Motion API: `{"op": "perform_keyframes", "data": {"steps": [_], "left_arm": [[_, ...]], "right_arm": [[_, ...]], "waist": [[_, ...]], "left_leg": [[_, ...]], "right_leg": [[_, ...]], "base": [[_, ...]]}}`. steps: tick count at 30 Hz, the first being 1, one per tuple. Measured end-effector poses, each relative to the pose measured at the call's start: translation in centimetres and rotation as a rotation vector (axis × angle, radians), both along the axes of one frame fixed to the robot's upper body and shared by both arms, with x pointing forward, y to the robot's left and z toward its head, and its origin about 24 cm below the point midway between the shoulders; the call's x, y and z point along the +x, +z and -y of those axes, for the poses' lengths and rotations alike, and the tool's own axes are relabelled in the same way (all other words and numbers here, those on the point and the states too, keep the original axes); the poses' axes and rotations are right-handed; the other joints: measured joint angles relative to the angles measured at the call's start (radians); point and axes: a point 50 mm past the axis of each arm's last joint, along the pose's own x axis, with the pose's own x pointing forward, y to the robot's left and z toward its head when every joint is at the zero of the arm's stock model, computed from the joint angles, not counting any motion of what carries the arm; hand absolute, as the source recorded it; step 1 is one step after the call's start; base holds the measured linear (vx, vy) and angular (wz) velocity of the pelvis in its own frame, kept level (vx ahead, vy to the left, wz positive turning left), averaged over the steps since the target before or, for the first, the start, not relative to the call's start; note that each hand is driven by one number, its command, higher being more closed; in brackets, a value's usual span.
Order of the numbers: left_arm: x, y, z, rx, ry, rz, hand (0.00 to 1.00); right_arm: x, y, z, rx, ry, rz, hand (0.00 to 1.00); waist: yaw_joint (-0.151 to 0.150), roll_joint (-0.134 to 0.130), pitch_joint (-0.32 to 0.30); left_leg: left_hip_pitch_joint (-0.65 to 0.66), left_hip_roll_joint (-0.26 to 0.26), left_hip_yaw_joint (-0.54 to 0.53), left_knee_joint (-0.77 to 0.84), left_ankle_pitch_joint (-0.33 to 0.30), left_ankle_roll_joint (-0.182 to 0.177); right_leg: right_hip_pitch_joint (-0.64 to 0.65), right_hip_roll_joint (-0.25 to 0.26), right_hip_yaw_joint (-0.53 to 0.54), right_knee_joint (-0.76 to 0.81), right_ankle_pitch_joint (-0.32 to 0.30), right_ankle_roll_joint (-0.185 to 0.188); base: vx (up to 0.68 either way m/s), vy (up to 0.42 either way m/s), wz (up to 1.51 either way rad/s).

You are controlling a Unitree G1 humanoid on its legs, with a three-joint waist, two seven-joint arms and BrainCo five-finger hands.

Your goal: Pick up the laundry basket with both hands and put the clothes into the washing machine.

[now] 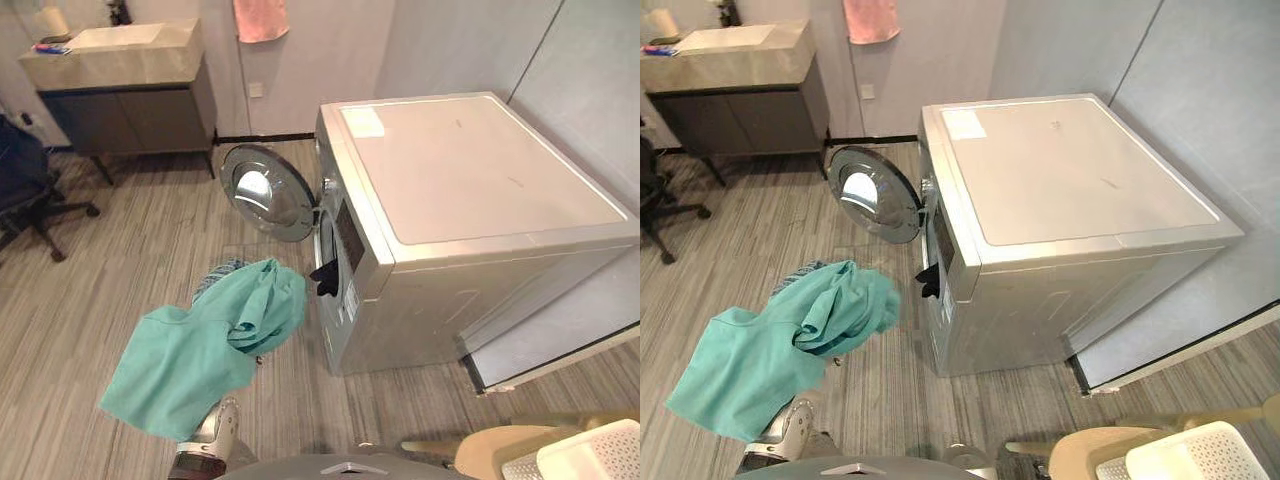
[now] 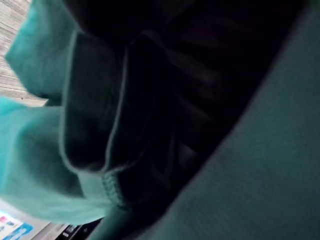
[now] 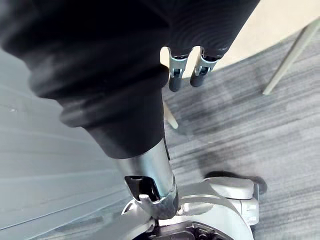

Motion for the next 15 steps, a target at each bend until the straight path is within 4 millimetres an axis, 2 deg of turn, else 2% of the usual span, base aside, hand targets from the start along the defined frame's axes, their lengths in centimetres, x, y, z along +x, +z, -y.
{"op": "perform_keyframes", "data": {"steps": [1, 2, 3, 4, 5, 6, 7, 8, 9, 10, 11, 12, 13, 14, 15], "left_arm": [[-0.2, -0.8, -0.1, 0.002, 0.0, -0.038, 1.0], [-0.3, -1.5, -0.1, 0.006, -0.003, -0.07, 1.0], [-0.3, -1.8, 0.0, 0.007, -0.005, -0.084, 1.0], [-0.5, -2.3, -0.1, 0.011, -0.004, -0.111, 1.0], [-0.7, -2.8, -0.2, 0.015, 0.008, -0.135, 1.0], [-0.8, -2.9, -0.4, 0.016, 0.016, -0.142, 1.0], [-1.1, -3.1, -0.7, 0.014, 0.036, -0.153, 1.0], [-1.6, -3.4, -1.2, 0.009, 0.066, -0.166, 1.0], [-1.9, -3.9, -2.4, 0.028, 0.099, -0.187, 1.0], [-1.7, -4.3, -3.9, 0.055, 0.138, -0.212, 1.0], [-1.7, -4.5, -4.9, 0.065, 0.169, -0.224, 1.0], [-2.3, -4.9, -5.0, 0.066, 0.172, -0.247, 1.0], [-2.5, -5.3, -4.6, 0.061, 0.161, -0.262, 1.0], [-2.6, -5.6, -4.2, 0.06, 0.145, -0.28, 1.0], [-2.8, -6.0, -4.2, 0.061, 0.145, -0.295, 1.0]], "right_arm": [[-0.1, -0.1, 0.0, -0.005, 0.032, -0.019, 0.0], [0.2, -0.2, 0.0, -0.01, 0.06, -0.026, 0.0], [0.3, -0.2, -0.1, -0.01, 0.078, -0.028, 0.0], [0.0, -0.5, -0.2, -0.01, 0.102, -0.05, 0.0], [-0.2, -0.6, -0.2, -0.014, 0.12, -0.067, 0.0], [-0.4, -0.7, -0.1, -0.018, 0.124, -0.072, 0.0], [-0.7, -0.5, 0.9, -0.044, 0.139, -0.079, 0.0], [-0.8, -0.4, 1.6, -0.063, 0.158, -0.091, 0.0], [-0.6, -0.7, 1.0, -0.046, 0.168, -0.094, 0.0], [-0.7, -1.3, -0.8, 0.003, 0.15, -0.101, 0.0], [-0.9, -1.5, -1.5, 0.015, 0.134, -0.104, 0.0], [-1.1, -1.4, -1.2, 0.007, 0.133, -0.11, 0.0], [-1.6, -1.3, -0.6, -0.003, 0.12, -0.12, 0.0], [-1.8, -1.2, -0.1, -0.012, 0.098, -0.119, 0.0], [-1.7, -1.1, 0.2, -0.02, 0.084, -0.113, 0.0]], "waist": [[0.0, -0.015, -0.008], [0.0, -0.028, -0.008], [0.0, -0.037, -0.004], [-0.001, -0.055, 0.001], [0.0, -0.06, -0.004], [-0.001, -0.057, -0.007], [0.0, -0.023, -0.028], [0.003, -0.012, -0.04], [-0.016, -0.025, -0.045], [-0.042, -0.07, -0.045], [-0.047, -0.088, -0.045], [-0.039, -0.082, -0.047], [-0.034, -0.065, -0.056], [-0.03, -0.06, -0.063], [-0.025, -0.055, -0.064]], "left_leg": [[-0.019, -0.008, 0.034, -0.121, -0.034, 0.006], [-0.041, -0.027, 0.034, -0.266, -0.063, -0.001], [-0.052, -0.047, 0.018, -0.342, -0.073, -0.007], [-0.064, -0.105, -0.046, -0.505, -0.077, -0.02], [-0.068, -0.165, -0.147, -0.684, -0.062, -0.034], [-0.066, -0.193, -0.212, -0.773, -0.043, -0.036], [-0.022, -0.241, -0.399, -1.0, 0.112, -0.009], [0.006, -0.247, -0.502, -1.018, 0.143, -0.118], [-0.001, -0.261, -0.519, -0.988, 0.103, -0.23], [-0.037, -0.286, -0.537, -0.899, 0.057, -0.191], [-0.077, -0.321, -0.624, -0.773, -0.005, -0.182], [-0.092, -0.33, -0.631, -0.683, -0.089, -0.195], [-0.095, -0.325, -0.592, -0.649, -0.164, -0.202], [-0.096, -0.33, -0.522, -0.61, -0.23, -0.193], [-0.087, -0.331, -0.486, -0.602, -0.246, -0.182]], "right_leg": [[0.009, -0.027, 0.037, -0.025, 0.006, 0.011], [0.021, -0.055, 0.074, -0.043, 0.012, 0.025], [0.03, -0.072, 0.094, -0.05, 0.016, 0.033], [0.043, -0.111, 0.131, -0.06, 0.025, 0.05], [0.044, -0.143, 0.162, -0.054, 0.035, 0.068], [0.043, -0.157, 0.174, -0.048, 0.037, 0.085], [0.033, -0.175, 0.217, -0.027, 0.025, 0.147], [0.028, -0.174, 0.25, -0.018, -0.014, 0.207], [0.019, -0.188, 0.263, -0.001, -0.042, 0.218], [0.0, -0.19, 0.306, 0.035, -0.061, 0.216], [-0.019, -0.193, 0.359, 0.058, -0.047, 0.207], [-0.018, -0.206, 0.405, 0.044, -0.034, 0.227], [-0.021, -0.225, 0.421, 0.027, -0.028, 0.24], [-0.048, -0.26, 0.471, 0.036, -0.012, 0.253], [-0.085, -0.272, 0.494, 0.066, 0.009, 0.238]], "base": [[0.32, 0.18, -0.69], [0.33, 0.2, -0.73], [0.42, 0.319, -0.76], [0.44, 0.416, -0.83], [0.44, 0.471, -0.86], [0.39, 0.523, -1.11], [0.4, 0.618, -1.27], [0.39, 0.599, -1.22], [0.28, 0.437, -0.64], [0.21, 0.32, -0.35], [0.2, 0.372, -0.62], [0.19, 0.455, -0.92], [0.16, 0.481, -1.07], [0.12, 0.434, -0.99], [0.07, 0.464, -1.44]]}}
